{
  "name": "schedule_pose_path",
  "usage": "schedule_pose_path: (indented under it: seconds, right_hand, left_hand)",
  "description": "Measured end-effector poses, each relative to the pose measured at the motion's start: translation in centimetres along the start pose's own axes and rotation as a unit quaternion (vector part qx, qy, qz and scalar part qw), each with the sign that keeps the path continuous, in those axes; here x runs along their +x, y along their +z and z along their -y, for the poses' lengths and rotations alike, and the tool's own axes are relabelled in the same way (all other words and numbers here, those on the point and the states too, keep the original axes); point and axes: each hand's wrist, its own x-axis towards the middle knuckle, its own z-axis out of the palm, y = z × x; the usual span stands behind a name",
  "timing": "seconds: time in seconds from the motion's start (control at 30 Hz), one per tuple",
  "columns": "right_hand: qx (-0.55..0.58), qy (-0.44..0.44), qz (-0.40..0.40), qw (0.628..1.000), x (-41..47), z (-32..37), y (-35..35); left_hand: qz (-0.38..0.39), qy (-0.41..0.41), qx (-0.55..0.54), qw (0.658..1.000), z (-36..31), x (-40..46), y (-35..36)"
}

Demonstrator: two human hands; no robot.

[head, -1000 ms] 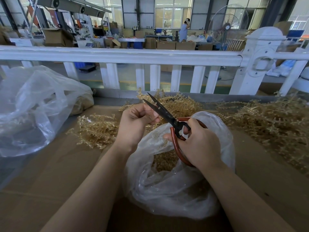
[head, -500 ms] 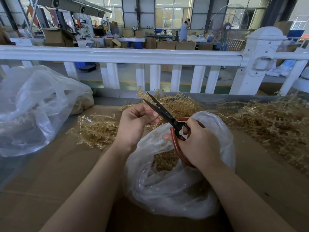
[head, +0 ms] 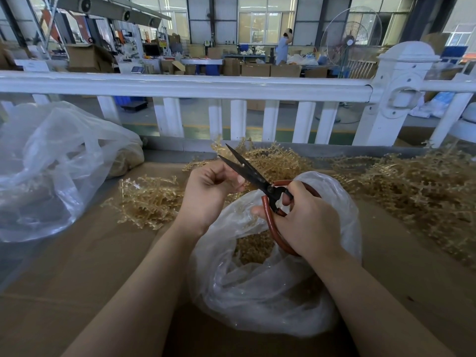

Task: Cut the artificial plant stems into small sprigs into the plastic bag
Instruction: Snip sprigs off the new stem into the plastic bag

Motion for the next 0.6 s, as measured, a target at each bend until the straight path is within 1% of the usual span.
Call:
schedule_pose_path:
  seconds: [0.13,0.4,0.53,0.6]
  right_hand:
    - [0.003,-0.012,-0.002,1.0,-0.13,-0.07,0.04]
    - [0.002,-0.027,-0.001,1.0,-0.13,-0.27,0.11]
    - [0.0,-0.018,-0.002,1.0,-0.07,-0.16,0.11]
    - [0.017,-0.008,0.002,1.0,-0.12,-0.19,0.2]
  left_hand:
    - [0.011,0.006,-0.005,1.0,-0.38,-0.16,0.19]
    - [0.003,-0.004,-0.023,1.0,-0.79,-0.32,0.38]
    - [0.001,-0.012,-0.047,0.999,-0.92,-0.33,0.49]
    - [0.002,-0.017,-0.053,0.998,-0.95,-0.29,0.57]
